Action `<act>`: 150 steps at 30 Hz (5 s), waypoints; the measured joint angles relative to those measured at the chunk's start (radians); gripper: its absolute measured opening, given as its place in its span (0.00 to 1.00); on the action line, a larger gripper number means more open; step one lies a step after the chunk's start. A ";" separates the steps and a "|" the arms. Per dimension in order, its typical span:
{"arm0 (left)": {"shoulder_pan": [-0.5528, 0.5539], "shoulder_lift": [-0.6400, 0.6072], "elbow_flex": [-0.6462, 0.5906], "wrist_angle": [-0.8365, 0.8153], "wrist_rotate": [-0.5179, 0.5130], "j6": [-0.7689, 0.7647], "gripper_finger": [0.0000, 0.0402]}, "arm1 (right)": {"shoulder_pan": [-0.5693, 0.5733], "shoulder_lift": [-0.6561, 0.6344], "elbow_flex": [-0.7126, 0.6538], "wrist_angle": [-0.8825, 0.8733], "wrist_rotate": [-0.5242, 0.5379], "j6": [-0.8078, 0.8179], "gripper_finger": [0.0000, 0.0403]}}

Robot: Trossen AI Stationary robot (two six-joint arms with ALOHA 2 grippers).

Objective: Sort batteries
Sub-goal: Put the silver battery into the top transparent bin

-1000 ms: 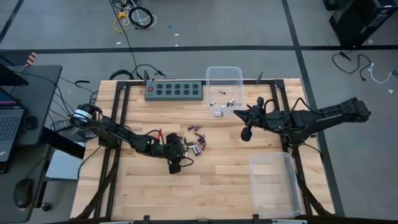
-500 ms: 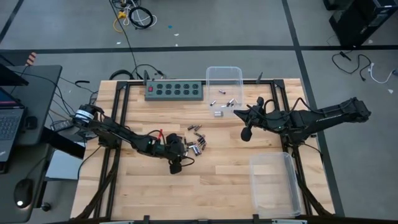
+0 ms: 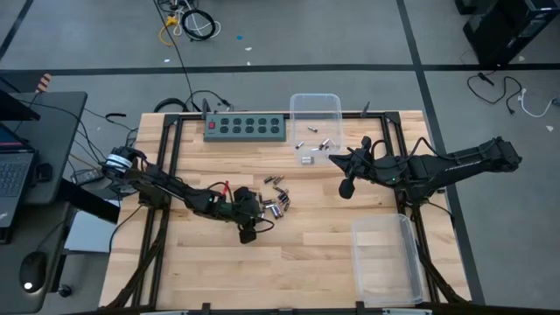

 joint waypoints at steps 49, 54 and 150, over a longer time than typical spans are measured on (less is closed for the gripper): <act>0.007 0.006 0.000 -0.003 -0.031 -0.025 0.34 | 0.000 0.000 0.000 -0.026 0.000 0.000 0.00; 0.007 0.006 0.000 -0.004 -0.030 -0.024 0.34 | 0.000 0.000 0.000 -0.026 0.000 0.000 0.00; 0.057 0.069 -0.085 0.161 0.089 0.117 0.11 | 0.000 0.000 0.000 -0.017 0.000 -0.001 0.00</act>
